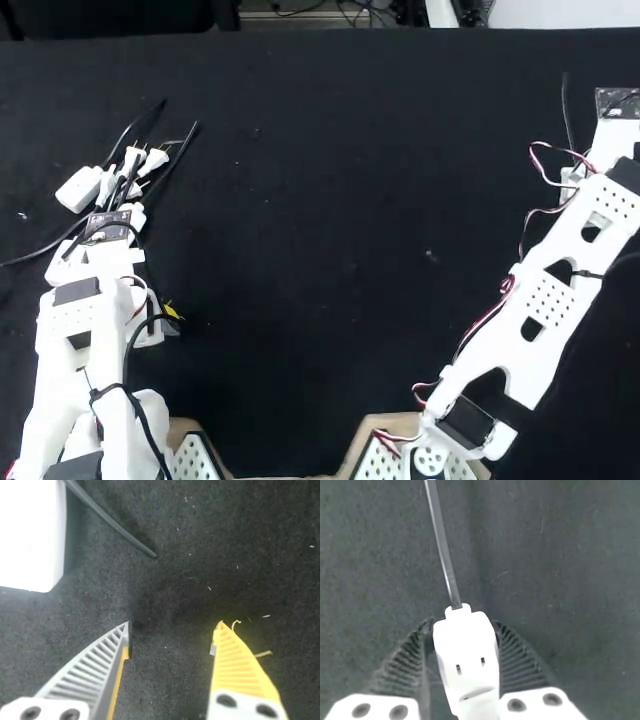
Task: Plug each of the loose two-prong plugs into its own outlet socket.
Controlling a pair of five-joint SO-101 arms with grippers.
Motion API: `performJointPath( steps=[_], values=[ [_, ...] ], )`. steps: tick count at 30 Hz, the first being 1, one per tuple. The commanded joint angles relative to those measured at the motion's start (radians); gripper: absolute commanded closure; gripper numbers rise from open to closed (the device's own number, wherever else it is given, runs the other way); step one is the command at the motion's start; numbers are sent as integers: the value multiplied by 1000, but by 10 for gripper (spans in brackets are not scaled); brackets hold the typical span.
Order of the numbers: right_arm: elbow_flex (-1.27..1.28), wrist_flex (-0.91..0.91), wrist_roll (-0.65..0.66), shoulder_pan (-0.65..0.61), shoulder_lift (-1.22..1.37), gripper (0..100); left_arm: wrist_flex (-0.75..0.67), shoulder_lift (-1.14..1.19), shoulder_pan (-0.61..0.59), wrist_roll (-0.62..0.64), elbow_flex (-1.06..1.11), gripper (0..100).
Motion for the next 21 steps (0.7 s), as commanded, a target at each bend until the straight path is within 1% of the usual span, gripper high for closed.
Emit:
performJointPath(
  steps=[1, 9, 16, 18, 21],
  values=[
    [-50, -23, 6, 20, 4, 987, -9, -21, -7, -3, -33, 734],
    [-62, -26, 3, 12, 45, 975, -9, -21, -7, -3, -33, 734],
    [-64, -28, 11, -26, 45, 747, -9, -21, -7, -3, -33, 734],
    [-73, -52, 11, -44, 44, 730, -9, -21, -2, -3, -33, 734],
    [-73, -100, 8, -75, 12, 730, -9, -21, -1, -3, -33, 734]
  ],
)
